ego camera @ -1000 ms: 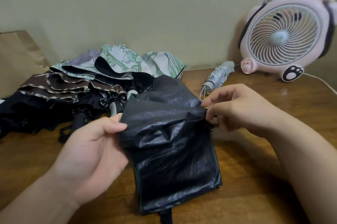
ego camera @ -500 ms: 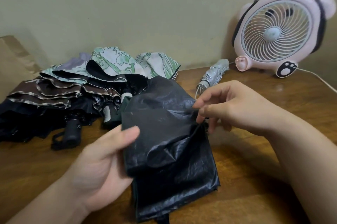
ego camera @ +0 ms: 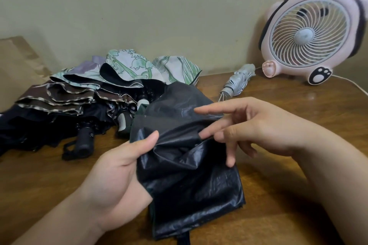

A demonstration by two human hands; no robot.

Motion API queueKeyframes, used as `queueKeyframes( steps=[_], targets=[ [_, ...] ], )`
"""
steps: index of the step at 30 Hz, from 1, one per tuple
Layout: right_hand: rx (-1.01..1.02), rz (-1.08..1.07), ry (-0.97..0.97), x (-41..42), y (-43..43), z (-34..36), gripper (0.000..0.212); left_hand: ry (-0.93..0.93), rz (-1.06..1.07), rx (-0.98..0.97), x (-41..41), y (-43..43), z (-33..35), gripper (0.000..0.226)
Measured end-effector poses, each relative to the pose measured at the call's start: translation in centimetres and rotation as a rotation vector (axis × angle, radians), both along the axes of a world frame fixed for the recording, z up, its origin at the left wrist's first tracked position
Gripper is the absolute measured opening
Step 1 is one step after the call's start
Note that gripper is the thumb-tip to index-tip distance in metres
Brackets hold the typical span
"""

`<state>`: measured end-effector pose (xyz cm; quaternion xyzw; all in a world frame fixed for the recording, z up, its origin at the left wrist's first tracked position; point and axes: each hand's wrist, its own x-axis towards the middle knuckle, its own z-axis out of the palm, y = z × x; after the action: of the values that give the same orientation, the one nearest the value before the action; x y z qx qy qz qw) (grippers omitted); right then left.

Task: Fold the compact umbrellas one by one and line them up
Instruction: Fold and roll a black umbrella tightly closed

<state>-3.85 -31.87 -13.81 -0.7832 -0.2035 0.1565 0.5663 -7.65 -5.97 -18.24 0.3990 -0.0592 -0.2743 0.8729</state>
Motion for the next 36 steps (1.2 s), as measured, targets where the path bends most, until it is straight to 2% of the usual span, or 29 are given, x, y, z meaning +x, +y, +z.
queueKeyframes(
  steps=[2,7,10,14,18,21,25,30,36],
  targets=[
    [-0.001,-0.004,-0.014,-0.1,0.4,-0.1,0.058,0.023,-0.044,-0.027,0.2,-0.2,-0.3,0.053],
    [-0.149,-0.051,-0.081,0.1,1.1,-0.5,0.056,0.039,-0.065,-0.106,0.6,-0.3,-1.3,0.055],
    [-0.072,-0.058,-0.041,-0.1,1.2,-0.4,0.061,0.037,-0.114,-0.161,1.2,-0.1,-1.5,0.058],
    [0.046,-0.005,0.049,-0.3,1.8,-0.8,0.080,-0.021,-0.149,-0.189,2.0,0.2,-1.5,0.059],
    [0.153,-0.040,0.138,-0.1,2.5,-1.6,0.090,-0.084,-0.042,-0.110,1.8,-0.6,-1.1,0.056],
    [0.235,-0.077,0.134,0.3,2.7,-1.9,0.095,-0.201,0.093,0.049,1.2,-1.1,-1.0,0.056],
    [0.268,-0.116,0.148,0.9,2.5,-2.3,0.095,-0.206,0.156,0.076,0.8,-1.7,-0.4,0.050],
    [0.239,-0.027,0.218,1.1,1.1,-1.7,0.099,-0.177,0.176,0.105,0.7,-2.0,-0.5,0.047],
    [0.080,-0.011,0.189,1.3,-0.8,-0.8,0.082,-0.147,0.246,0.152,0.8,-2.1,-0.6,0.043]
  ],
)
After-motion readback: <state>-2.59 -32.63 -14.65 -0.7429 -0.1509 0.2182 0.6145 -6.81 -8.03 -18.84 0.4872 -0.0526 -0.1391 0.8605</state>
